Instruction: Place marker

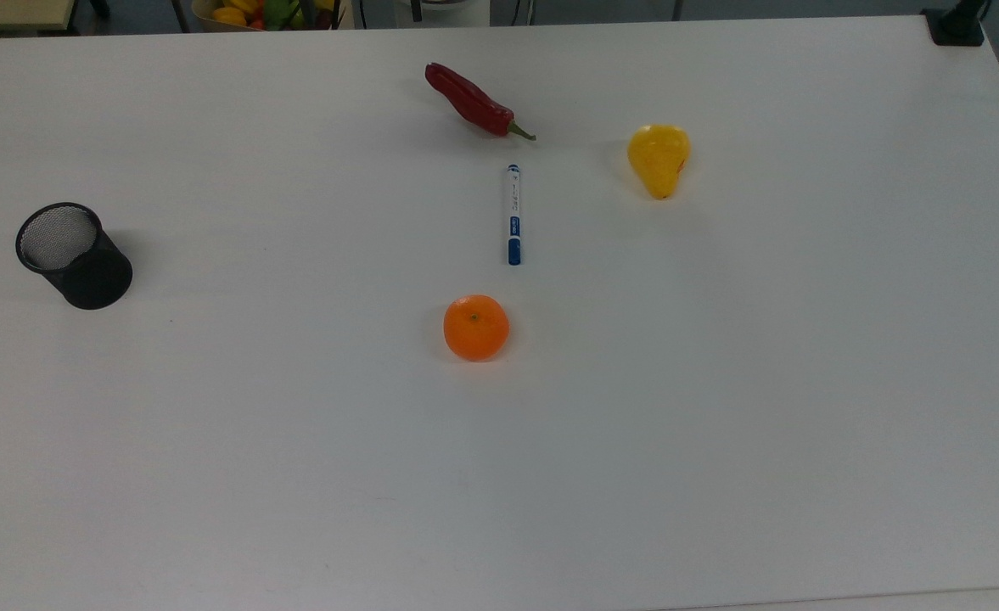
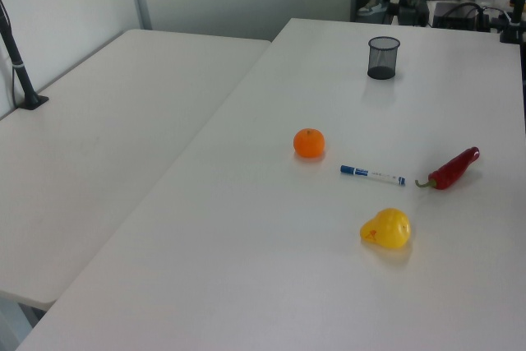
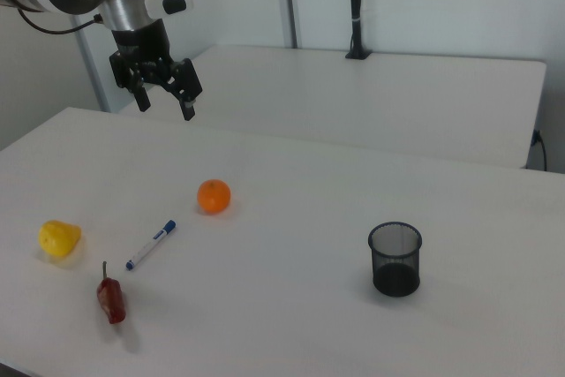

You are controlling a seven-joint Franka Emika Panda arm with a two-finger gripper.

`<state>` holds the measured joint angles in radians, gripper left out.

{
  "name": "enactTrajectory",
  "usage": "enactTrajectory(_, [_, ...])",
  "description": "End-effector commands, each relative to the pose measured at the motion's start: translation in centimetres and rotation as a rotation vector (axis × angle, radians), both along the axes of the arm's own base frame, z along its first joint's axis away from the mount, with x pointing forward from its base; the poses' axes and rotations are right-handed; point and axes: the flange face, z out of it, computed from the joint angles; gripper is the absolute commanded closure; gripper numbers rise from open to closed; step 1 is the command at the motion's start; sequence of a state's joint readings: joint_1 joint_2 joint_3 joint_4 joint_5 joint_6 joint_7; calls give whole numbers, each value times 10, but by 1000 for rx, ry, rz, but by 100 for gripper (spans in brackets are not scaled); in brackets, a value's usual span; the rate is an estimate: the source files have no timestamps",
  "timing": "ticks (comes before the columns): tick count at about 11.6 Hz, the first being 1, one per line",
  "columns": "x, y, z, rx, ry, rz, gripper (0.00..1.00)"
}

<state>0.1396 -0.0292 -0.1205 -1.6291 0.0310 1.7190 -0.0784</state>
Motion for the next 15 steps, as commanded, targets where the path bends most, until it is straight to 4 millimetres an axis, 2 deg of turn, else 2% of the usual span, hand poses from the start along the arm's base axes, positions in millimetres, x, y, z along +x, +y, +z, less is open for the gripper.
enactTrajectory(1, [-4, 4, -1, 16, -12, 34, 0])
enactTrajectory(5, [-4, 5, -2, 17, -14, 40, 0])
enactTrajectory(7, [-5, 6, -16, 16, 12, 48, 0])
enactTrajectory(8, [-5, 15, -24, 15, 27, 66, 0])
enactTrajectory(10, [-6, 20, -33, 11, 46, 77, 0])
enactTrajectory(12, [-6, 44, -59, 4, 96, 129, 0])
enactTrajectory(15, [1, 80, -106, -6, 58, 169, 0])
